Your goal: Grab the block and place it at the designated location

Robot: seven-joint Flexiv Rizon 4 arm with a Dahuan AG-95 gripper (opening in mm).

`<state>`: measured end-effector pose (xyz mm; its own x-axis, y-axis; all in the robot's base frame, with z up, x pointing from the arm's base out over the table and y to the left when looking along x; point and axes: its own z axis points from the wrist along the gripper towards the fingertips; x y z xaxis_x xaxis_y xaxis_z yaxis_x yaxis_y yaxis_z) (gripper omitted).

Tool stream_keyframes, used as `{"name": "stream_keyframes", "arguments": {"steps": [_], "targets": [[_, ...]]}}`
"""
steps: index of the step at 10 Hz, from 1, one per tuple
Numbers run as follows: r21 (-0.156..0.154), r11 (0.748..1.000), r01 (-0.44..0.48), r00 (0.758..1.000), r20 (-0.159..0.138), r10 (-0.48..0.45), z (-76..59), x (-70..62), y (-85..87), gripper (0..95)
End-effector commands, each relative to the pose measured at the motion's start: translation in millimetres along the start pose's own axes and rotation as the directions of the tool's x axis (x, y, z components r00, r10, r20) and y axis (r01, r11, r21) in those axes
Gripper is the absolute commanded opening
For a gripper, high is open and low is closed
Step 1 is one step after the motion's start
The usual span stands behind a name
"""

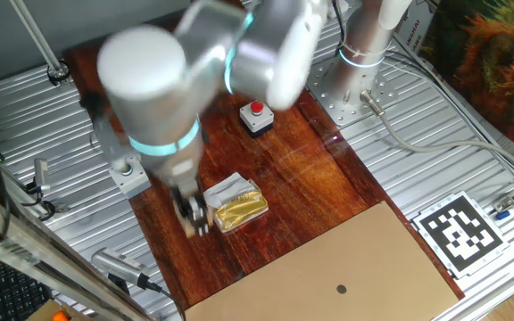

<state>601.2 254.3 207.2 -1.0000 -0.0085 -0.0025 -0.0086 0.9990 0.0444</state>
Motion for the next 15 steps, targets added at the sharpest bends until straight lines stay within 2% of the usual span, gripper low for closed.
{"name": "stream_keyframes", "arguments": {"steps": [1,2,4,15], "targets": [[0.000,1.000,-0.016,1.000,-0.002,0.016,3.6,-8.0,24.1,19.0],[-0.001,1.000,-0.017,1.000,-0.001,0.017,3.6,-8.0,24.1,0.0],[-0.005,1.000,-0.012,1.000,0.008,0.012,3.4,-7.5,23.2,0.0],[0.018,1.000,-0.023,1.000,0.007,0.022,4.0,-7.5,23.1,0.0]]}}
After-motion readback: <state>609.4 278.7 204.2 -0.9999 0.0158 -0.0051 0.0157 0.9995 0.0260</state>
